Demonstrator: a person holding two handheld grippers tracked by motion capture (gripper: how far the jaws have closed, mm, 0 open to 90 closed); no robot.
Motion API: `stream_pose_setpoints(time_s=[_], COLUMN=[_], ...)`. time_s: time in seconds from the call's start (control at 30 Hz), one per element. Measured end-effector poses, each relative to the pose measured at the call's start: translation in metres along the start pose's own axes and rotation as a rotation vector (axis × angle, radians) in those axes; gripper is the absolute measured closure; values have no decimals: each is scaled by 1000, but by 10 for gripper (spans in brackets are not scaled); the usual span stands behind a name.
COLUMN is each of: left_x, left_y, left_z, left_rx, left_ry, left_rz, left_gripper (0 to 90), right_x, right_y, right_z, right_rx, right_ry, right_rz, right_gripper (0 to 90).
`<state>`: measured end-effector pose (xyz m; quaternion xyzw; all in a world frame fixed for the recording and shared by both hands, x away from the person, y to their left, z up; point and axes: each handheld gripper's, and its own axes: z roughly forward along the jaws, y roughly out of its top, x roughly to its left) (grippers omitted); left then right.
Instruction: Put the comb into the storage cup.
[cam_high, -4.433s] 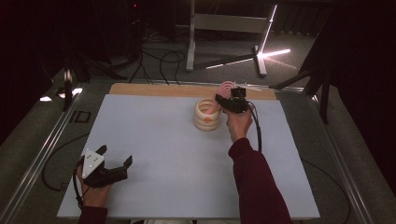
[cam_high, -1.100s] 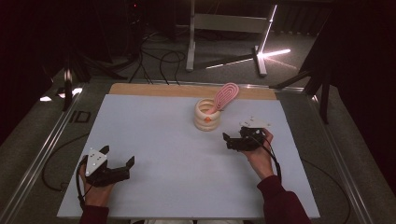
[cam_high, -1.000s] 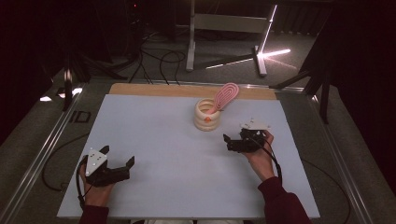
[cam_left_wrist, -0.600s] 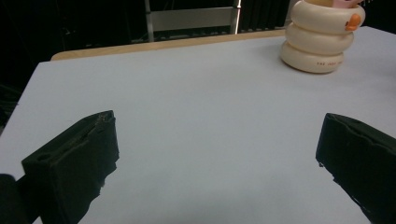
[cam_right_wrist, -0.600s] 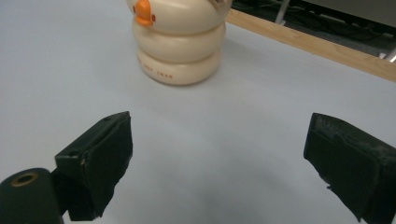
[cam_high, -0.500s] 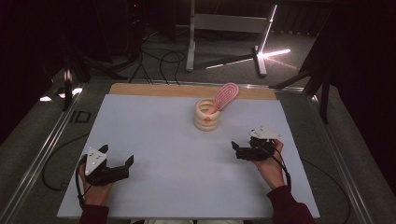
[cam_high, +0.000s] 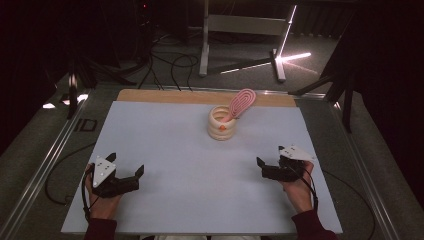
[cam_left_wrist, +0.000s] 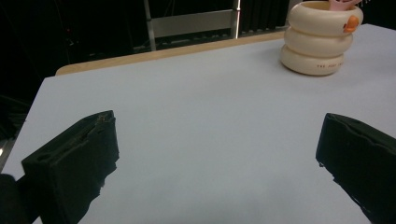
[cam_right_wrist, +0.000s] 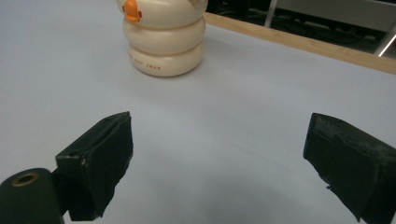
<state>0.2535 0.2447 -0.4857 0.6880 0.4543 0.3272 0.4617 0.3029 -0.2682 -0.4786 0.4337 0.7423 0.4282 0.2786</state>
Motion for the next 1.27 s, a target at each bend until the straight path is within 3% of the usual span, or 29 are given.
stream_pose_setpoints(time_s=[0.17, 0.53, 0.83, 1.27], left_x=[2, 3, 5, 4], left_y=[1, 0, -2, -6], left_z=[-1, 0, -3, 0], left_rx=[-15, -21, -29, 2], left_ry=[-2, -13, -20, -30], left_rz=[-3, -1, -10, -6], left_gripper=[0, 0, 0, 0], right_x=[1, 5, 3, 0], right_y=[-8, -20, -30, -31], right_z=[-12, -25, -34, -33], right_rx=[-53, -99, -139, -138], right_ry=[10, 26, 9, -15], right_rz=[4, -2, 4, 16], right_gripper=[88, 88, 88, 88])
